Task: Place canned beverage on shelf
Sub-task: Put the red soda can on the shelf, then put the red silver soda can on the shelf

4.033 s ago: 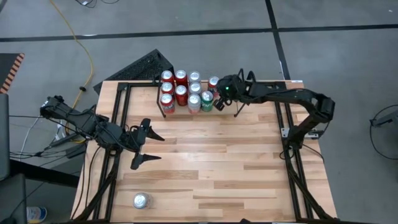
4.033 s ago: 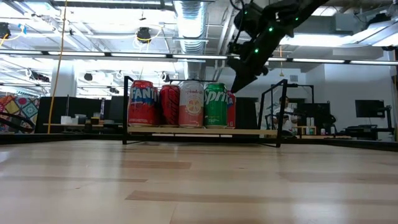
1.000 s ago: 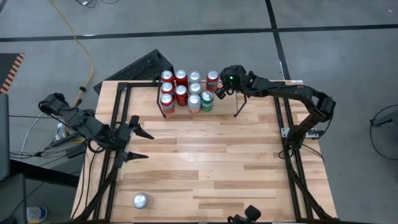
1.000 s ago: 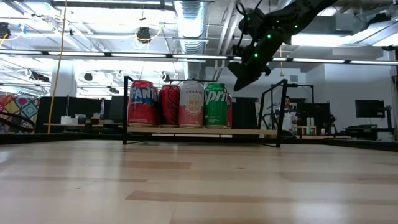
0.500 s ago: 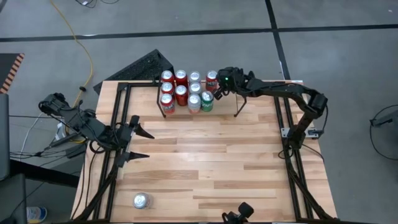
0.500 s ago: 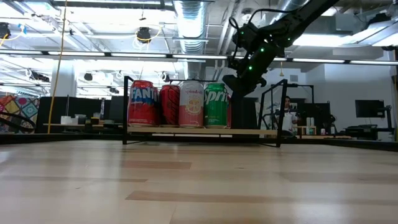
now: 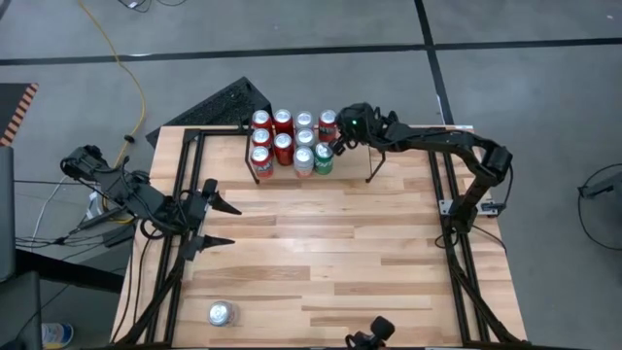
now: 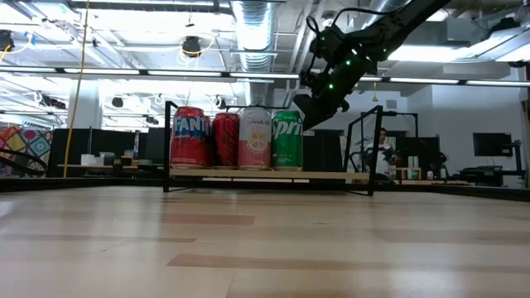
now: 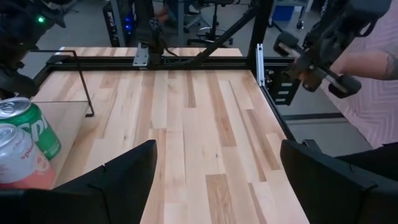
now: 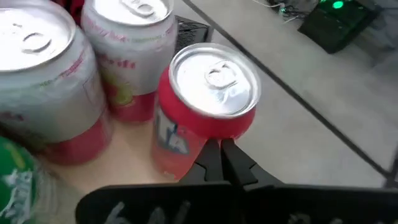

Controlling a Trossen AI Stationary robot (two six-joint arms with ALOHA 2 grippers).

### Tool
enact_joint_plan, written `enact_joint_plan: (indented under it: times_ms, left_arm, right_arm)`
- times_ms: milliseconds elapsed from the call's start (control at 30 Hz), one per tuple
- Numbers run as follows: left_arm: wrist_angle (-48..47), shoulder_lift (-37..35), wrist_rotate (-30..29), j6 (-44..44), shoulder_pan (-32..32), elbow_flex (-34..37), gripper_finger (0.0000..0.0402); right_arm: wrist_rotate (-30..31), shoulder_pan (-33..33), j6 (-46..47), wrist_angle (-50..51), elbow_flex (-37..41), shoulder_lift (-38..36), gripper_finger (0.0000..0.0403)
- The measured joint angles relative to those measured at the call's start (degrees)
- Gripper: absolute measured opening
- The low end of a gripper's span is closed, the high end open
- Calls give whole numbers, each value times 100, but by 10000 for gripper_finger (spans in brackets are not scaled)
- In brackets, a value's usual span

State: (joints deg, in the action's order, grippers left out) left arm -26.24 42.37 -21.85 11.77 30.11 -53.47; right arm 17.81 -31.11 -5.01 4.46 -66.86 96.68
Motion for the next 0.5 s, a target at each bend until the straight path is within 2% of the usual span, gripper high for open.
enact_joint_plan:
  times_ms: [167, 333, 500]
  left_arm:
    - [0, 0, 2, 113, 0, 0, 325]
    - [-7, 2, 50, 140, 0, 0, 325]
    - [2, 0, 157, 163, 11, 0, 325]
  right_arm:
    - [229, 188, -172, 429, -468, -332, 0]
    - [218, 606, -260, 1938, -1296, -752, 0]
    - [-559, 1226, -141, 3287, -2054, -997, 26]
